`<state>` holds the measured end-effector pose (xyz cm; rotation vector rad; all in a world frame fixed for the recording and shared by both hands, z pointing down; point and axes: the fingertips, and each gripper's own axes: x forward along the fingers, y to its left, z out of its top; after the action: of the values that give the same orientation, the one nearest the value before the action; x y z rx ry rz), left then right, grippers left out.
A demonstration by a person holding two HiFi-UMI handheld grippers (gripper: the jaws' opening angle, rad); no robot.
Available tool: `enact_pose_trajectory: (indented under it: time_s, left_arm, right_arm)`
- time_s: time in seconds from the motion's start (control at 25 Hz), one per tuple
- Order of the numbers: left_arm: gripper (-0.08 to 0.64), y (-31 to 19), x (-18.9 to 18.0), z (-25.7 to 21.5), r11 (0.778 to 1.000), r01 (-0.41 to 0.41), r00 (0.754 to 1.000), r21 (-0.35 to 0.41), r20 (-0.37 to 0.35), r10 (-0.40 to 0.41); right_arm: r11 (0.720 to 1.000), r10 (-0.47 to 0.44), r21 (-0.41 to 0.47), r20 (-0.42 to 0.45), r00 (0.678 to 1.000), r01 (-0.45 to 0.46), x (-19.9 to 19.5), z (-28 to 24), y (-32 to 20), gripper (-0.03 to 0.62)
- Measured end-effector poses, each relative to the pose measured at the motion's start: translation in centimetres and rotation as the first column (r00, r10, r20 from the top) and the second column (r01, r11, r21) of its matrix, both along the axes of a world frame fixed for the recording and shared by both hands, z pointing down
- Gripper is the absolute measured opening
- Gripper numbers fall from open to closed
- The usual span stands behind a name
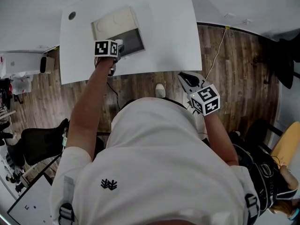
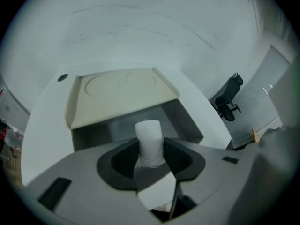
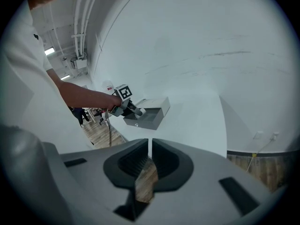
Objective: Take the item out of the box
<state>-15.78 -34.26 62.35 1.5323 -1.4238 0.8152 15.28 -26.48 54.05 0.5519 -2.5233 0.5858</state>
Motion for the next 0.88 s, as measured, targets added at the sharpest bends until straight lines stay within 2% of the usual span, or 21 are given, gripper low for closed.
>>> enact_pose_trajectory:
  time_s: [0.56, 0.88]
  left_arm:
    - [0.17, 3.4, 1.7, -5.7, 0.984, -0.019, 0.992, 0.176, -0.118, 0.04]
    - [0.169, 8.9, 2.1, -10.1, 0.95, -0.082, 0.98, 0.3, -0.151, 0.132]
  right_arm:
    - [0.996, -0.094, 0.0, -0.028, 0.995, 0.094, -4.7, 0.7, 2.9, 0.026]
    - [0.994, -0.109, 0.018, -0.05, 0.993, 0.11, -8.4, 0.5, 7.1, 0.025]
